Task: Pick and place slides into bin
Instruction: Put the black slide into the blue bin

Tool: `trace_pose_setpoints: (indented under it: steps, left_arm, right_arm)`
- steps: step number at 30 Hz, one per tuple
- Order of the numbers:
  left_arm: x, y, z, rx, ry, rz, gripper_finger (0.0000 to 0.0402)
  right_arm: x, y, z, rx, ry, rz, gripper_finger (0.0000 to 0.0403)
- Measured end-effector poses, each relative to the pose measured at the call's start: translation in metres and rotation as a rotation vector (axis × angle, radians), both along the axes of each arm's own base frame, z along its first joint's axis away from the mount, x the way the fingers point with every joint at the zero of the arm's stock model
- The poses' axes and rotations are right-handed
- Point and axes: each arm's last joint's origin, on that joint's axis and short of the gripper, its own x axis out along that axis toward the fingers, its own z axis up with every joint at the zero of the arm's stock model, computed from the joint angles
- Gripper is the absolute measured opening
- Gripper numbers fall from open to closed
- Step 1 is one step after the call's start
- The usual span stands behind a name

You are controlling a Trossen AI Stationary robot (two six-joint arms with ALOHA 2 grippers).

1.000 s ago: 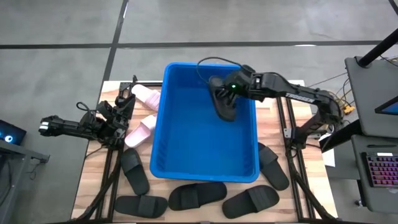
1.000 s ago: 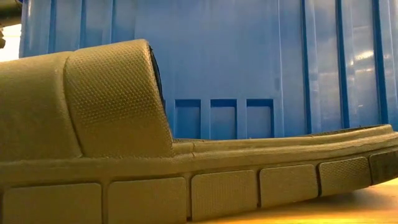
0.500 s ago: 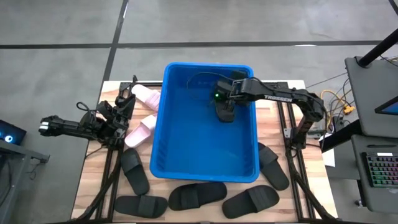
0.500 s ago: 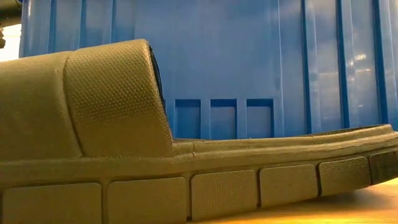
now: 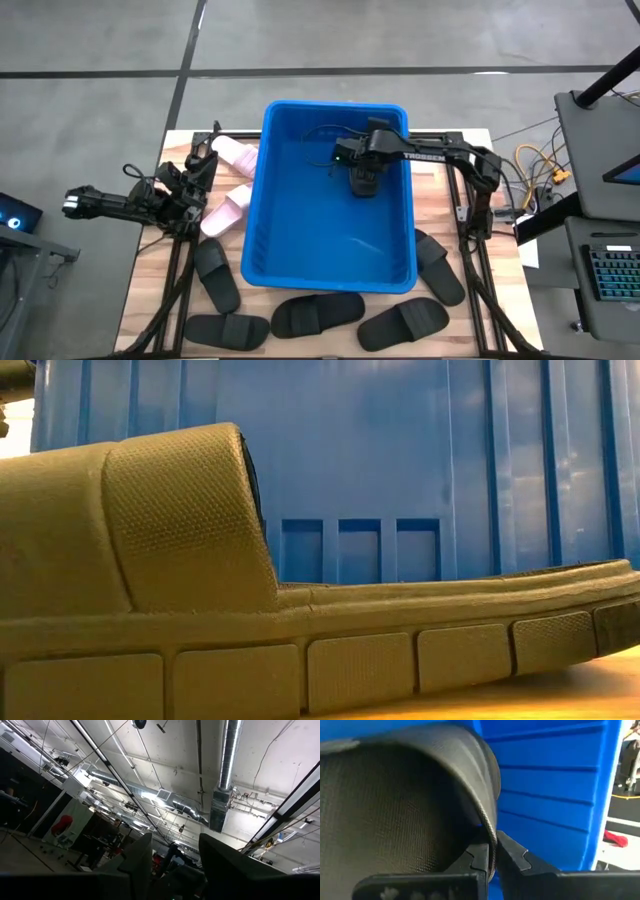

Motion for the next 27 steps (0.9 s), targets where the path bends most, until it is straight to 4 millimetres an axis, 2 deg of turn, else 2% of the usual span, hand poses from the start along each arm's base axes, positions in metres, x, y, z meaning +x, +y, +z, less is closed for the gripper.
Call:
trace_pose_setpoints:
  steps: [10, 13, 20, 27]
  left_arm:
    - [0.001, 0.0, -0.001, -0.002, 0.013, 0.004, 0.0148]
    - [0.001, 0.0, -0.001, -0.002, 0.015, 0.004, 0.0148]
    - [0.001, 0.0, -0.001, -0.007, 0.017, 0.011, 0.0148]
    - [0.002, 0.0, -0.001, -0.007, 0.02, 0.014, 0.0148]
  right_arm:
    - [0.006, -0.008, -0.03, 0.053, 0.094, -0.011, 0.0012]
    - [0.002, -0.007, -0.036, 0.077, 0.161, -0.024, 0.0012]
    - [-0.003, -0.005, -0.035, 0.104, 0.179, -0.048, 0.0012]
    - [-0.002, -0.008, -0.034, 0.118, 0.21, 0.02, 0.0012]
